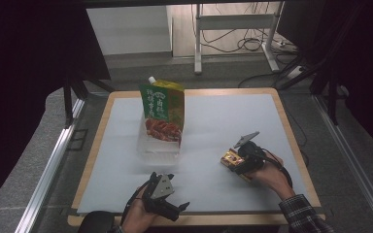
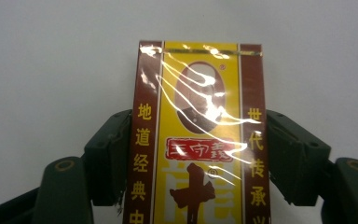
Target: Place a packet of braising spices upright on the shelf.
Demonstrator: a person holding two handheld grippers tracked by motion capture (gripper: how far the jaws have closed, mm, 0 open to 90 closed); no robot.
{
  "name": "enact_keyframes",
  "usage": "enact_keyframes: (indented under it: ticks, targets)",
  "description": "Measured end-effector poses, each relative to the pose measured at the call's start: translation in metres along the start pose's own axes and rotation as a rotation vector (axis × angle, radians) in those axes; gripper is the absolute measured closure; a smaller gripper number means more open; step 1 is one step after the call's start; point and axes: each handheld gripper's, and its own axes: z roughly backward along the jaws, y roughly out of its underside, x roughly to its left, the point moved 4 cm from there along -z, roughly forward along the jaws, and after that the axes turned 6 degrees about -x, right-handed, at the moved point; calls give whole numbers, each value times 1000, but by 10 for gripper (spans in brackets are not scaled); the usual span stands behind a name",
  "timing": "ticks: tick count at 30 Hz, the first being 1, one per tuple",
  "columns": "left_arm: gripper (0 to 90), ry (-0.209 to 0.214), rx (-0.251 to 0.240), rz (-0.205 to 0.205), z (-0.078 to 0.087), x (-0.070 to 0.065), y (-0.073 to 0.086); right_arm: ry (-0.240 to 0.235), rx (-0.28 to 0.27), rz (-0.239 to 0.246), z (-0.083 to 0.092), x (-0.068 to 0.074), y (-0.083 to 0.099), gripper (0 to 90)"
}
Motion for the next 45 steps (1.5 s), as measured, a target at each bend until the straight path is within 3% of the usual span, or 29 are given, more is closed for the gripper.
enact_keyframes:
  ticks: [10,22,30,36,45]
  targets:
    - [0,3,-2,2,-2,-1,0,-4,25,-8,11,-2,-11,246]
    - [0,5,2,0,-2,-1,0,-19,188,18,-1,0,-24,247]
    - [0,3,4,-2,-2,-1,0,-4,235,26,-8,1,-27,312]
    - [0,1,1,0,-2,-1,0,-3,236,21,-5,3,-27,322]
    - [0,-6,-4,0,-1,0,0,-22,126,6,12,3,-39,323]
